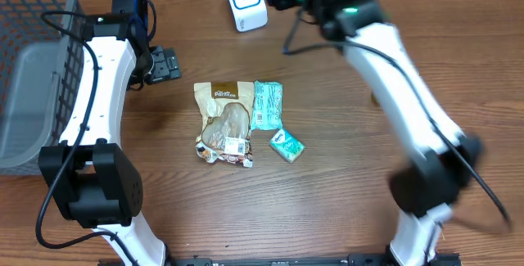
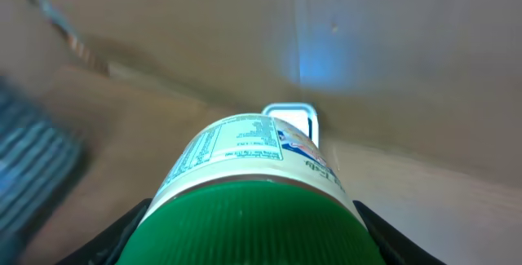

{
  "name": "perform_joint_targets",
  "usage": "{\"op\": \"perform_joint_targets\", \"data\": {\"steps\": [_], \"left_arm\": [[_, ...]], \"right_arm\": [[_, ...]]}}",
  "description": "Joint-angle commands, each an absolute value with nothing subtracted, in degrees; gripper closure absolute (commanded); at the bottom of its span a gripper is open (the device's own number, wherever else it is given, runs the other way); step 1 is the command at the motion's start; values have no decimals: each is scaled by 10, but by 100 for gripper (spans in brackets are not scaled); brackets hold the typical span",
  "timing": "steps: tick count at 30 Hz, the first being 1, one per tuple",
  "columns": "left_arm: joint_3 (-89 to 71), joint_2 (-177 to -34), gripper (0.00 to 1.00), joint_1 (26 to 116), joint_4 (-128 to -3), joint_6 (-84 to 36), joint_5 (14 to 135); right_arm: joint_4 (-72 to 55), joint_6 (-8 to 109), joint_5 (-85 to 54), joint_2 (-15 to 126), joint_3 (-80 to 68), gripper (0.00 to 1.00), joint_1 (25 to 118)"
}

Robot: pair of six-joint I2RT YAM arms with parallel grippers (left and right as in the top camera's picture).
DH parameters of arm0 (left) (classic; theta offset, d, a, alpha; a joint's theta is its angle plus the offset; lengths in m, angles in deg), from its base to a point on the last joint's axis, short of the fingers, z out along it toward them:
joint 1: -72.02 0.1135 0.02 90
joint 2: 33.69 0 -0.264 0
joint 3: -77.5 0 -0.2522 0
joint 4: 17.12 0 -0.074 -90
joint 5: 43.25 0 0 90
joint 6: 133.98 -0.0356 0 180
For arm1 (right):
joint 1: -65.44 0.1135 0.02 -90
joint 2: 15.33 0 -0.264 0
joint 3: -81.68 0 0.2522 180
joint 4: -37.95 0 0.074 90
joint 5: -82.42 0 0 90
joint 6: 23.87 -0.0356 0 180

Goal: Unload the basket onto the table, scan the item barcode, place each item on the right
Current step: 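Bring the jar back and set it down right of the tissue pack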

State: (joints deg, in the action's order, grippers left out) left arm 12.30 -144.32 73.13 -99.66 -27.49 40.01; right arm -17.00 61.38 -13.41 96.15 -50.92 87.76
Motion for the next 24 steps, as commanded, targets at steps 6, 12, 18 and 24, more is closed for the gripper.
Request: {"op": "perform_joint_targets", "data": {"steps": [6, 12, 18, 24], "left_arm": [[132, -1435, 0, 727, -996, -277, 393], [132, -1435, 0, 727, -996, -277, 393], [132, -1435, 0, 727, -996, -277, 393], [132, -1435, 0, 727, -996, -277, 393]], "right_arm": [[-537, 566, -137, 875, -515, 90, 822], [-636, 567, -137, 877, -424, 87, 785], [-570, 567, -136, 877, -266, 78, 772], [-453, 562, -105, 877, -131, 74, 772]]}}
